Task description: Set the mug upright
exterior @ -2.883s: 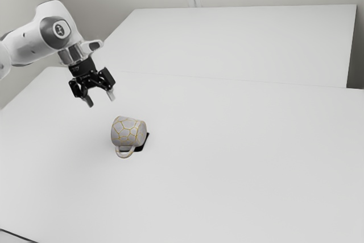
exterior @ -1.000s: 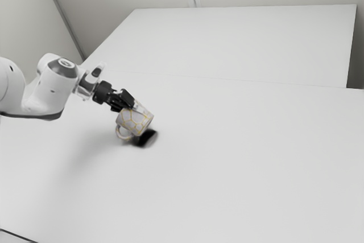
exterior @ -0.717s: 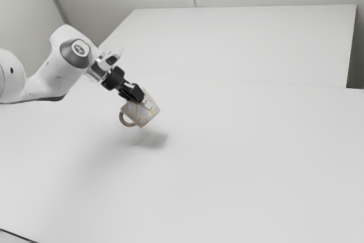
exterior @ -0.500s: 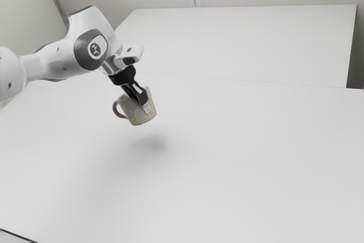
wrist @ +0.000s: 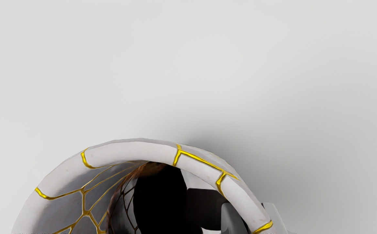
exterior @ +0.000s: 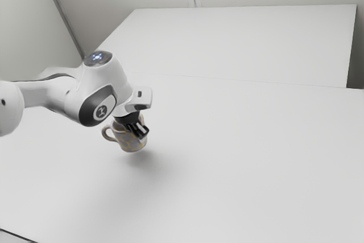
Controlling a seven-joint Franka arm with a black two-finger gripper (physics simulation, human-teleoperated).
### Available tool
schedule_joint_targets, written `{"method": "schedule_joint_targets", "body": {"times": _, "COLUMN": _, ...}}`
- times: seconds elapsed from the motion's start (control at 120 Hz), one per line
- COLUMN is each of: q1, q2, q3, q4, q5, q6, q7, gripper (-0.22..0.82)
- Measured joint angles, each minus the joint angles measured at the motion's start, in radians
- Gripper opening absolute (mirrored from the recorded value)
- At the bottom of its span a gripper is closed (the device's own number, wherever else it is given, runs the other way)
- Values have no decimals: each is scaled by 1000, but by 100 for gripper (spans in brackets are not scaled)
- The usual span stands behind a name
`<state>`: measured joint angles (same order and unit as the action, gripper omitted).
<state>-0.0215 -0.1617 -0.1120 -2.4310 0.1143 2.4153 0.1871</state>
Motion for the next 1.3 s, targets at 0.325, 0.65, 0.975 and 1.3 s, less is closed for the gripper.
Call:
{"method": "schedule_joint_targets", "body": {"times": 0.325, "q1": -7, "q2": 12, "q3": -2, "q4": -141, "q5": 13, "q6": 280, "q7": -120, "gripper": -12}}
{"method": "schedule_joint_targets", "body": {"times": 0.65, "q1": -9, "q2": 70, "q3": -1, "q4": -172, "q5": 20, "q6": 403, "q7": -183, "gripper": -12}}
{"method": "schedule_joint_targets", "body": {"times": 0.975, "q1": -12, "q2": 80, "q3": -3, "q4": -168, "q5": 22, "q6": 413, "q7": -218, "gripper": 26}}
{"method": "schedule_joint_targets", "body": {"times": 1.3, "q1": -12, "q2": 35, "q3": -5, "q4": -98, "q5": 21, "q6": 321, "q7": -235, "gripper": 53}}
